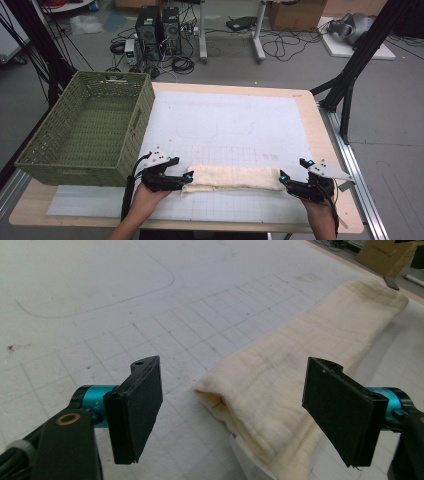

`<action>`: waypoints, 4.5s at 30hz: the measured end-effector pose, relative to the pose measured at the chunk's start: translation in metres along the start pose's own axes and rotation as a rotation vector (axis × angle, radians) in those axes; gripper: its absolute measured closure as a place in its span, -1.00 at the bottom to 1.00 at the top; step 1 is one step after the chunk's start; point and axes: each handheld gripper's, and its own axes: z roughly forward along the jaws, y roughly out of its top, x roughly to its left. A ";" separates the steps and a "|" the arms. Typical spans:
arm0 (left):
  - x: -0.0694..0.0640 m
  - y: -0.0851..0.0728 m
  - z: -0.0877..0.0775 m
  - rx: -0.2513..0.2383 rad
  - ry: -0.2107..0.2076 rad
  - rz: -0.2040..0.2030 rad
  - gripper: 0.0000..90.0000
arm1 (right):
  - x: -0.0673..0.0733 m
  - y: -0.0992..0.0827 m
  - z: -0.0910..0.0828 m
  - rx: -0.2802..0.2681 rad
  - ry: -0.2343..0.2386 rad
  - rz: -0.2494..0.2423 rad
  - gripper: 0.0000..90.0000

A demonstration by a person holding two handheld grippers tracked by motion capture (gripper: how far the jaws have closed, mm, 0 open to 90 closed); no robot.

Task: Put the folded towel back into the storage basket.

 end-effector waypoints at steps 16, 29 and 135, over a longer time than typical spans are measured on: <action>-0.005 -0.009 0.019 0.123 0.032 -0.002 -0.16 | 0.001 -0.002 0.005 0.022 0.016 -0.012 -0.62; -0.011 -0.009 0.022 0.170 0.037 0.060 -0.05 | 0.001 -0.002 0.005 0.027 0.018 -0.009 -0.61; -0.024 0.012 -0.015 -0.063 -0.082 0.181 0.84 | 0.004 0.002 0.016 0.049 0.185 -0.068 0.78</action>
